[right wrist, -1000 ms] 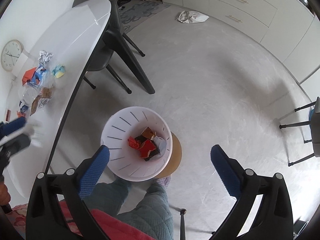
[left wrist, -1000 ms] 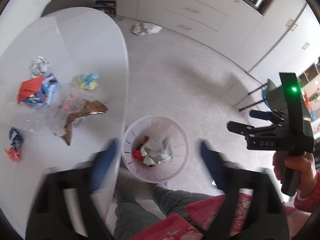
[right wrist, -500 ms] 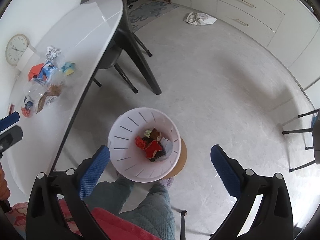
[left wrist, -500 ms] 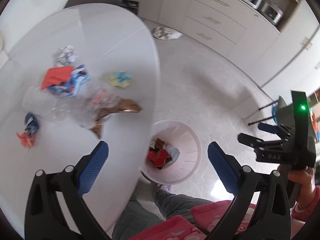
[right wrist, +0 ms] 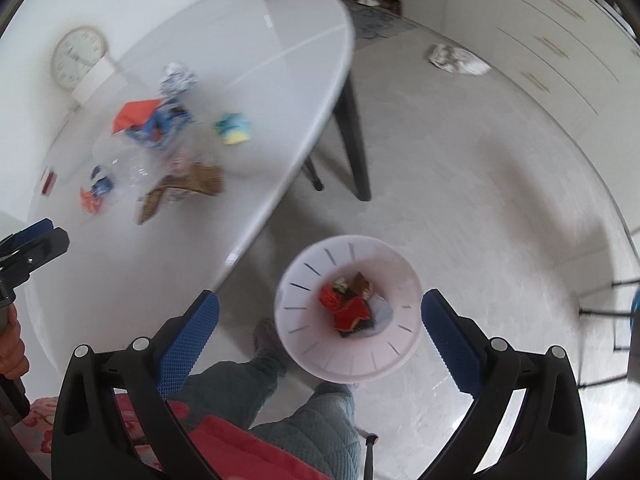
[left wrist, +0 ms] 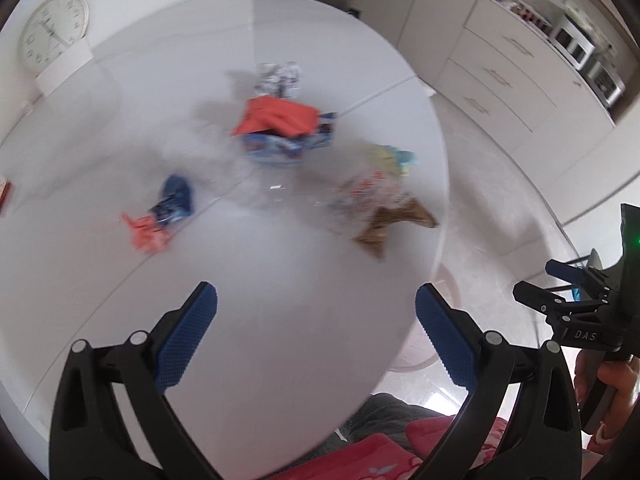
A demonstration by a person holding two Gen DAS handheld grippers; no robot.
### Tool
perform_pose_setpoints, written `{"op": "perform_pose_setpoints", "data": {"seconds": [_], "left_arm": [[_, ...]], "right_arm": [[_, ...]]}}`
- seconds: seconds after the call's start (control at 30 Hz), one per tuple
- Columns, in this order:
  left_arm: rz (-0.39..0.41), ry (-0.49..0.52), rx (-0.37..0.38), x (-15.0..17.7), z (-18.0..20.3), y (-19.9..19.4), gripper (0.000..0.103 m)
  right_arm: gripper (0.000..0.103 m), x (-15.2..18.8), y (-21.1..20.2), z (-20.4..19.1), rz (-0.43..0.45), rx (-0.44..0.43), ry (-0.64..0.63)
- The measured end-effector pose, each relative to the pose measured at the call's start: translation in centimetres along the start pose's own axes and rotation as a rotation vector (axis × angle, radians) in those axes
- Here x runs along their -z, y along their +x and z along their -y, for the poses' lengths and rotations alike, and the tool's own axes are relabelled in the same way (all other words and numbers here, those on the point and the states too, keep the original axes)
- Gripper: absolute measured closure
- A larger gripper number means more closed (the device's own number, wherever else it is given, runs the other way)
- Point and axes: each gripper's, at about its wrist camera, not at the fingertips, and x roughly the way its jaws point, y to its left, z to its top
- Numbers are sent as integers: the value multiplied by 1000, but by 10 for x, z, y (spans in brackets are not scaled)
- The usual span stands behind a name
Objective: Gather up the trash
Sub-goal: 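Reach the right tool to the clear plastic bag with brown contents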
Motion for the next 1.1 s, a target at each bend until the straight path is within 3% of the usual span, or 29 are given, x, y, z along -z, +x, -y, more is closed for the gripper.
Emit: {"op": "perform_pose_setpoints", "data": {"seconds": [0.27, 0.57, 0.9, 1.1], "left_arm": [[21, -28, -38, 3, -52, -12, 8], [16, -98, -48, 4, -106, -17, 8], [-21, -138, -39, 12, -134, -6, 8], [-15, -110, -39, 8, -143, 6, 8]], "right_arm": [[3, -33, 22, -75, -6, -36, -107], [3, -67, 58, -140, -30, 5, -222], [3, -79, 108, -153, -112, 101, -265], [5, -81, 113, -150, -92, 103, -250]]}}
